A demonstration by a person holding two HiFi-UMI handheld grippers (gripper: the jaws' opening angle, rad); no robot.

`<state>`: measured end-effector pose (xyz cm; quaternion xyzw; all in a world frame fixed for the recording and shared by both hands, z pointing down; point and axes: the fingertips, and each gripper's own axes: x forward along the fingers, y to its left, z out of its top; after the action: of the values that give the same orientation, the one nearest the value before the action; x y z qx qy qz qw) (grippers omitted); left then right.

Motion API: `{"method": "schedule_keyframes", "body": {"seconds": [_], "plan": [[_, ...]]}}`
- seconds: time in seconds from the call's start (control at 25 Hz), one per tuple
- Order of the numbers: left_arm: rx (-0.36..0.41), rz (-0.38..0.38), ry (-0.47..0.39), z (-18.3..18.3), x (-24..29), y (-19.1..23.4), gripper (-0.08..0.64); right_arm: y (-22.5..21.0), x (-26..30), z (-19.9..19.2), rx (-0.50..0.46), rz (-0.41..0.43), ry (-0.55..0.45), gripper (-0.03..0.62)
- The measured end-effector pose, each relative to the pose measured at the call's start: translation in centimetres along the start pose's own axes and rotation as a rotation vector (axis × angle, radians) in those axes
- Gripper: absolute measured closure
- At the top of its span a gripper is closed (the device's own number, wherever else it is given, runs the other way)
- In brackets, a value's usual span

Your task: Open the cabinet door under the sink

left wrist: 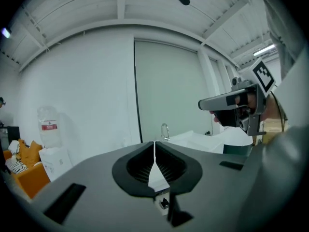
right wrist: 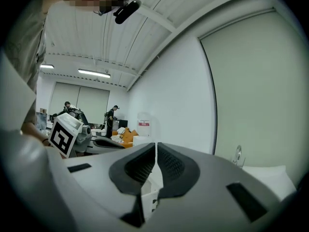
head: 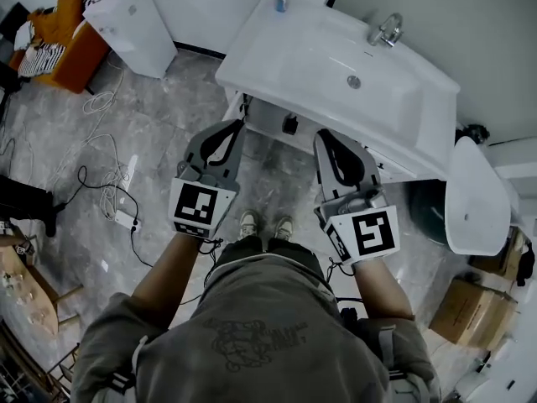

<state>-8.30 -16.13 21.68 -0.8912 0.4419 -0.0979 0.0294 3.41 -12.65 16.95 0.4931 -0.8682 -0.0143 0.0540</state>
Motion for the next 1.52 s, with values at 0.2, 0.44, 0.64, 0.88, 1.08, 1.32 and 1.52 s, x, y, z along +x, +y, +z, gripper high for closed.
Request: {"method": "schedule_keyframes", "body": {"seconds": [0.2, 0.44, 0.64, 0.88, 1.08, 1.32, 1.52], "plan": [[0.033, 0.003, -0.075, 3.8, -0.5, -1.6, 0.537, -1.1, -2.3, 2.7, -0.007, -0.042, -0.051, 0.557], [0.022, -0.044, -0.136, 7.8, -2.0, -3.5, 0.537, -1.3, -5.2, 5.5, -0.036, -0.079, -0.098, 0.558], [0.035, -0.065, -0.148, 9.7, -2.6, -4.4, 0.537, -1.1, -7.8, 8.3, -0.08, -0.116, -0.15, 0.557], [0.042, -0.089, -0.171, 10.8, -2.8, -5.7, 0.537, -1.0, -8.9, 9.3, -0.11, -0.163, -0.159, 0.558], [0.039, -0.11, -0.162, 11.0, -2.6, -6.6, 0.537, -1.9, -9.7, 8.9, -0.093, -0.176, -0.154, 0.558], [0.065, -0.118, -0.154, 11.3, -2.2, -7.1, 0.537, -2.3, -10.3, 8.7, -0.093, -0.167, -0.157, 0.558], [0.083, -0.11, -0.168, 11.5, -2.2, -7.2, 0.535, -2.2, -10.0, 8.5, -0.07, -0.16, -0.143, 0.558]]}}
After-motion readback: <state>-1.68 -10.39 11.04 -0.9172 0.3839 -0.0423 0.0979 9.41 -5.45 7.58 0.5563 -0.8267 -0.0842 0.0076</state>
